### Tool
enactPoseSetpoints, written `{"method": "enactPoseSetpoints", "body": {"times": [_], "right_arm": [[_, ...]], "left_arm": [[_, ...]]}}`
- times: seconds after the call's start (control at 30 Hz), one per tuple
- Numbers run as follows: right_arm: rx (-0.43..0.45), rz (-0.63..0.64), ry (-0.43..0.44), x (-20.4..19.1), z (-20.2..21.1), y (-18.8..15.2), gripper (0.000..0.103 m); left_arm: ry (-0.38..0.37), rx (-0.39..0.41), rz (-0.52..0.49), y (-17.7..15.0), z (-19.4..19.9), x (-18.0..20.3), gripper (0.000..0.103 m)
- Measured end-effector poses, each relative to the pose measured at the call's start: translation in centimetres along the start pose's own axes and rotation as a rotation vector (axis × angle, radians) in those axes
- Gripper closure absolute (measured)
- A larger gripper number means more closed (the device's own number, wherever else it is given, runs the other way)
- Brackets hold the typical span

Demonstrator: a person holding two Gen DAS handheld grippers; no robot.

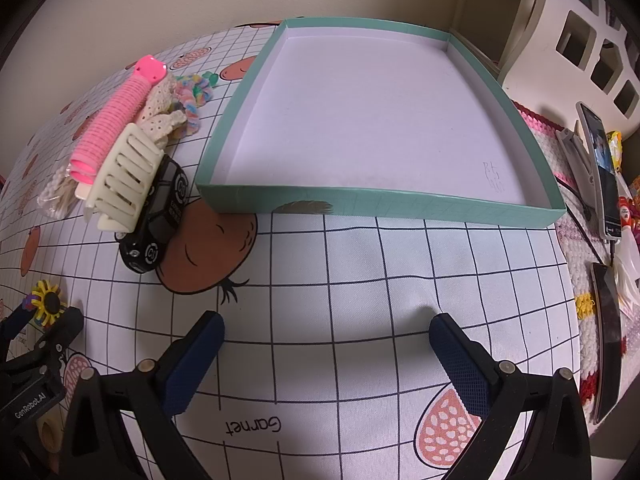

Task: Organize objects
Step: 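Move the right tool toward the pink hair curler beside the cream clip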

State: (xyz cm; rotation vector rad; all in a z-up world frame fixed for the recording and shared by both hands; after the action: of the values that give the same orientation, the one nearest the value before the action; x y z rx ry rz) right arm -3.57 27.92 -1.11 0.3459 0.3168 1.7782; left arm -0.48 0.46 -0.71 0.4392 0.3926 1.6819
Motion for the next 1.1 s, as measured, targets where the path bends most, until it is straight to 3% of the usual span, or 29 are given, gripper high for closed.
{"method": "enactPoseSetpoints", "body": {"times": [0.47,0.87,0.97,1.1], "right_arm": [[-0.016,0.000,0.019,-0.2,0.2,0.3,0.000],[0.134,0.055,0.087,-2.6,4.5,1.4,0.000],[0.180,0.075,0.108,-4.8,5.7,2.7,0.000],[0.210,0.099,0.121,-6.0,5.3,3.3,0.000]], "left_arm": [[-0.019,-0.031,-0.035,-0.3,0.3,0.3,0.000],[-0.064,0.009,-0.004,0.9,2.1,-0.5,0.000],[-0.075,0.019,0.000,1.2,2.7,-0.7,0.000],[-0.078,0.025,0.002,1.4,2.8,-0.8,0.000]]}}
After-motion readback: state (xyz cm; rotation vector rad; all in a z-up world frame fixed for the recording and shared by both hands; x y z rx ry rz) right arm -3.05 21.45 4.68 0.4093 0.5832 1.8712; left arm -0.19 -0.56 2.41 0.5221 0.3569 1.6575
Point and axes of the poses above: each gripper's, at about its wrist camera, not at the fingertips, and z roughly against the way its jaws point, x to its right, y to its top, the point moved 1 cm from there along -z, roughly the way its jaws point, and after that the axes turned 7 degrees about z, right-handed, at the moved point
